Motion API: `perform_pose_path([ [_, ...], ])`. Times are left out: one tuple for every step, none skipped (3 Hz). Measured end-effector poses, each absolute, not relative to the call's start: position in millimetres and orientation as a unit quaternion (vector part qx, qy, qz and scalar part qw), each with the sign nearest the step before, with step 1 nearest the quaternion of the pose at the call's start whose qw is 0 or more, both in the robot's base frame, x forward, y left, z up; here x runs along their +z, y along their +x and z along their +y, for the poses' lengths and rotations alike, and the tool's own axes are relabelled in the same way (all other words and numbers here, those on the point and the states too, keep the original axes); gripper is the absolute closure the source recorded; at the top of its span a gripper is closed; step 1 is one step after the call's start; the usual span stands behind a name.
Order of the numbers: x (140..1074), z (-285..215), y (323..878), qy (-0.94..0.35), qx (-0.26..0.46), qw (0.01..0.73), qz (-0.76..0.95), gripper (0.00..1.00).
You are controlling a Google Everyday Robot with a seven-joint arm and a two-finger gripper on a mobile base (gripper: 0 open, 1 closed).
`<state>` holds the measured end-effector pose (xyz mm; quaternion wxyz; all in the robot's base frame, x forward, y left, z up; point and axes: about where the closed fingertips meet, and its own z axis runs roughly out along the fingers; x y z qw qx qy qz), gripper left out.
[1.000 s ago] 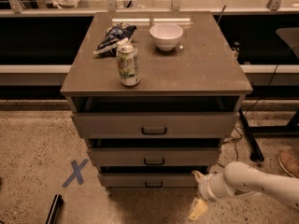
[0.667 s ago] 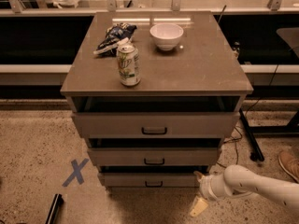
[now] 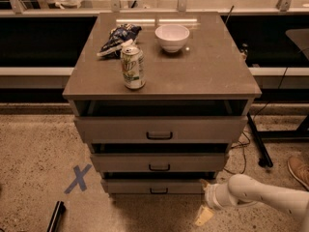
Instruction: Open bottom drawer
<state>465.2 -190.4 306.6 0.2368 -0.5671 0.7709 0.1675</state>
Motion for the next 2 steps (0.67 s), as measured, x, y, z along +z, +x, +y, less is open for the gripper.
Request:
perform_pose_path([
  [278.9, -177.0, 469.8, -0.604, 0.136, 0.24, 0.748, 0.0],
  [257.4, -168.5, 485.6, -0.63, 0.119, 0.247, 0.726, 0.0],
])
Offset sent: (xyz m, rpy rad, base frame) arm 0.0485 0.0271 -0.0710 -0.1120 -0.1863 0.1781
